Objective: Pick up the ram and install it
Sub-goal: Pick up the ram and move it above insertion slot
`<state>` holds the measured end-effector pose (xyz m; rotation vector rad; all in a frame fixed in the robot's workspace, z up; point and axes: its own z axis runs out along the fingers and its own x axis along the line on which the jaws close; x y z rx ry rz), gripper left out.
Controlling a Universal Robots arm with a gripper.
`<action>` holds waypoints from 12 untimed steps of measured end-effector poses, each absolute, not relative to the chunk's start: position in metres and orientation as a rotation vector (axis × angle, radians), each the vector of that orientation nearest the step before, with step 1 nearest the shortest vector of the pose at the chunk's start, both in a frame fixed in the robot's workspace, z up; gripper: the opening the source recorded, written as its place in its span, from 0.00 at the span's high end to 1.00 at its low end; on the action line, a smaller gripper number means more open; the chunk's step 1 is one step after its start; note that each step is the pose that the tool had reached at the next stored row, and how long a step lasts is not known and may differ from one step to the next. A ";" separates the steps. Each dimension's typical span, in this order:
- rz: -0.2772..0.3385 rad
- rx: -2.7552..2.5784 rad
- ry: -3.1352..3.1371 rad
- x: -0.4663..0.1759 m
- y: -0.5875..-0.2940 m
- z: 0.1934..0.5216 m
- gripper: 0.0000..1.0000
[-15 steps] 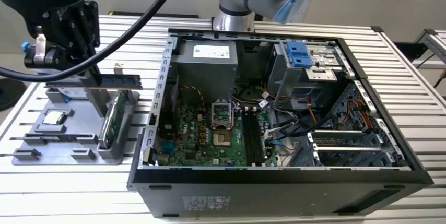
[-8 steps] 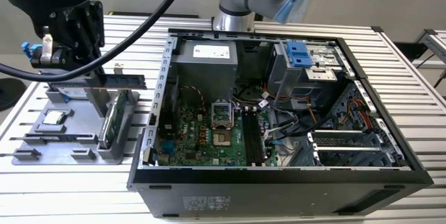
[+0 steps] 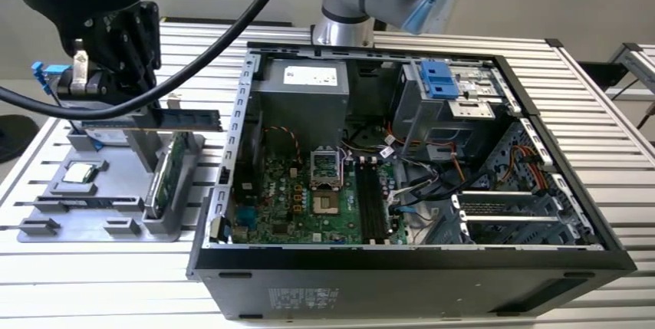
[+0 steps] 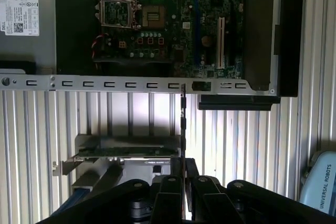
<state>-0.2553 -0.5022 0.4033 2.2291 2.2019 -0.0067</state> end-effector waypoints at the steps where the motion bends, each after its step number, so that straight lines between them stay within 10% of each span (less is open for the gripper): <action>1: -0.007 2.229 2.202 -0.254 -0.502 0.403 1.00; 12: -0.008 2.230 2.202 -0.246 -0.502 0.403 1.00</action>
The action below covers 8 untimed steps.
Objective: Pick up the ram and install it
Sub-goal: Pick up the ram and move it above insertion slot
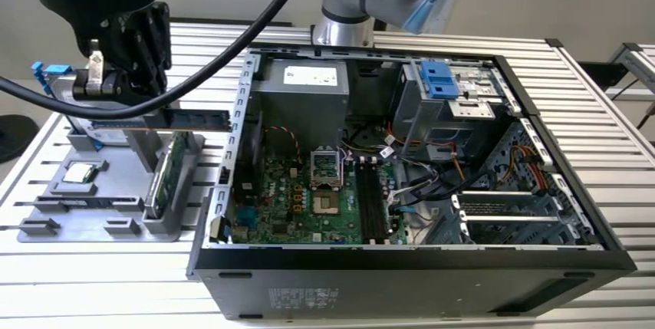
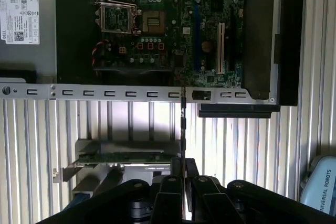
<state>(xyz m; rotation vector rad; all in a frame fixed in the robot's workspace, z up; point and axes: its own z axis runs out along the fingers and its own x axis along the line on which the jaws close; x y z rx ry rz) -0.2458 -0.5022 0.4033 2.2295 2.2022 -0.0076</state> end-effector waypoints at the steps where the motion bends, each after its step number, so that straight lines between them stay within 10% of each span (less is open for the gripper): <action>1: -0.008 2.230 2.202 -0.245 -0.502 0.403 1.00; 8: -0.008 2.230 2.203 -0.239 -0.502 0.403 1.00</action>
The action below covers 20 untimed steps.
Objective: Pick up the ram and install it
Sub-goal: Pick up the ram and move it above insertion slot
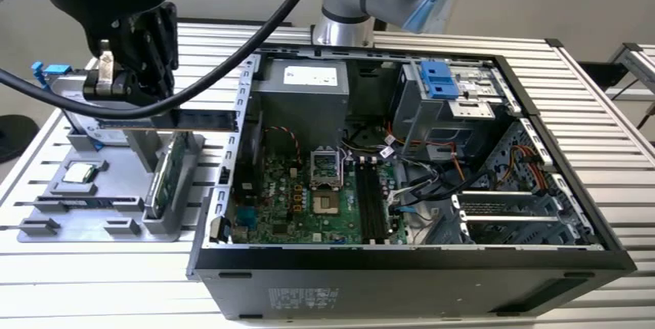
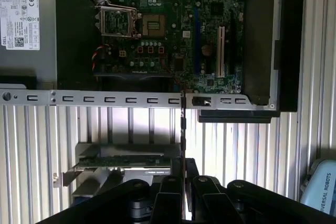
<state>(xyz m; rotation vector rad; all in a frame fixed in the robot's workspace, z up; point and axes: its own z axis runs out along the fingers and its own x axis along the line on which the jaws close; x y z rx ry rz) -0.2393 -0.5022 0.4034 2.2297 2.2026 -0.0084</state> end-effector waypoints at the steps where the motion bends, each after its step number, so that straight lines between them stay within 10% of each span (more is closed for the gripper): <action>1: -0.008 2.230 2.203 -0.238 -0.502 0.403 1.00; 20: -0.010 2.230 2.203 -0.223 -0.502 0.403 1.00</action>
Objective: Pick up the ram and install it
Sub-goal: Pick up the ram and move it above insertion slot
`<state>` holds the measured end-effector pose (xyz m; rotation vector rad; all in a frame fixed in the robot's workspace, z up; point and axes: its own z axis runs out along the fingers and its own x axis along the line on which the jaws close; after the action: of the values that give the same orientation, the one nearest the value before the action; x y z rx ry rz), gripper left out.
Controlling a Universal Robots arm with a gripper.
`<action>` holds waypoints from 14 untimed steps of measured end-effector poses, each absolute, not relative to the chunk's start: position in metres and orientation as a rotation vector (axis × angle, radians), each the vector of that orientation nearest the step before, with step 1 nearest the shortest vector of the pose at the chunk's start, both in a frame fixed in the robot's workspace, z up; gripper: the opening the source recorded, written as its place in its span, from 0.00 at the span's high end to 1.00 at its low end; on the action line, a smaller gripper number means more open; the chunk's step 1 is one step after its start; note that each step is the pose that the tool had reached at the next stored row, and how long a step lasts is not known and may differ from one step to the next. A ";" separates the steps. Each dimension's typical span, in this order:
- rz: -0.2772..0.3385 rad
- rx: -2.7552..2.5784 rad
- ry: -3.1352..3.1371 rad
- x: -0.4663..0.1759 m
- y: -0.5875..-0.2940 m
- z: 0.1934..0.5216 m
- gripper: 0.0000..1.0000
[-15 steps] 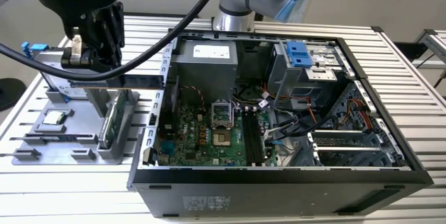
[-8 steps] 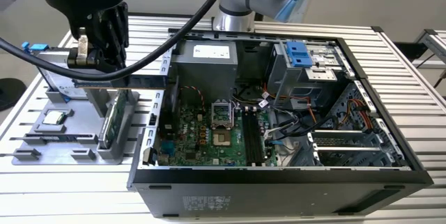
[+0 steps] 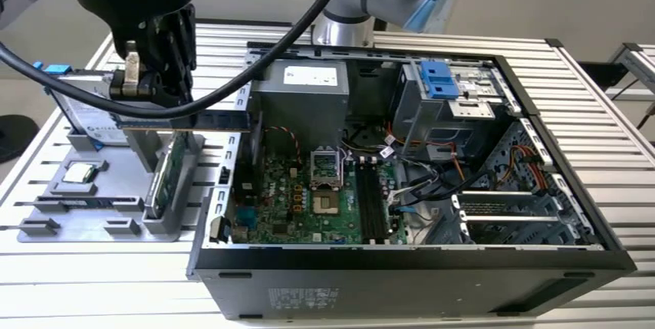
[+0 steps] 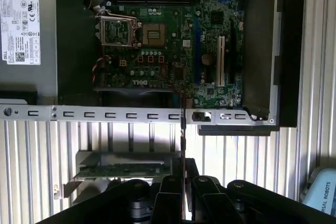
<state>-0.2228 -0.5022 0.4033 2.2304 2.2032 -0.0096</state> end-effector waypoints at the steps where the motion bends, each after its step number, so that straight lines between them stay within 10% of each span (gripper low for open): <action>1: -0.010 2.230 2.203 -0.222 -0.502 0.403 1.00; 14: -0.011 2.231 2.204 -0.211 -0.502 0.403 1.00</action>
<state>-0.2111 -0.5022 0.4034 2.2307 2.2036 -0.0106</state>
